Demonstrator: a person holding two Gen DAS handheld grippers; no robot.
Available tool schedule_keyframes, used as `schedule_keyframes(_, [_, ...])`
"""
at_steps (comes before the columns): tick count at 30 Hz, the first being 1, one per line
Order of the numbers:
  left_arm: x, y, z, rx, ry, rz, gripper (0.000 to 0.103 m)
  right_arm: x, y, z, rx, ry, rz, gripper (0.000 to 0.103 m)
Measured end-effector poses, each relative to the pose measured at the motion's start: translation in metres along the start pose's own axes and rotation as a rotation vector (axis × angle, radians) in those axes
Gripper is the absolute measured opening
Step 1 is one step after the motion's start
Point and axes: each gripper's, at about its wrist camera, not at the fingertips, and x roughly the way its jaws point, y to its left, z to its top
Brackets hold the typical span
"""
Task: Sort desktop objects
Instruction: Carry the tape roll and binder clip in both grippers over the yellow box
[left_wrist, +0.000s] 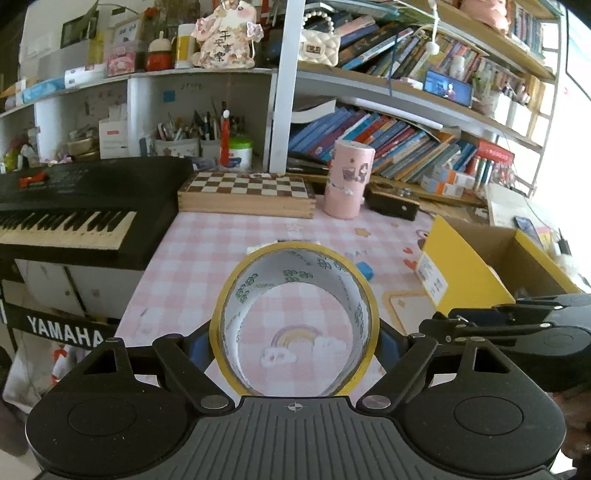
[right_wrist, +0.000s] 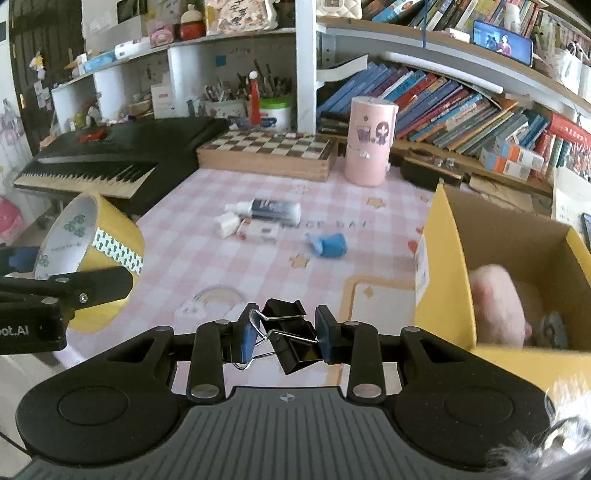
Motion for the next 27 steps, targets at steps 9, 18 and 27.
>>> schedule_keyframes(9, [-0.054, 0.000, -0.024, 0.042, -0.034, 0.003, 0.085, -0.041, 0.039, -0.034, 0.018, 0.017, 0.019, 0.030])
schedule_keyframes(18, [-0.073, -0.020, -0.050, 0.119, -0.022, -0.092, 0.085, -0.074, 0.048, -0.075, 0.091, 0.054, -0.040, 0.030])
schedule_keyframes(27, [-0.069, -0.052, -0.055, 0.194, 0.008, -0.233, 0.085, -0.104, 0.027, -0.104, 0.187, 0.069, -0.149, 0.030])
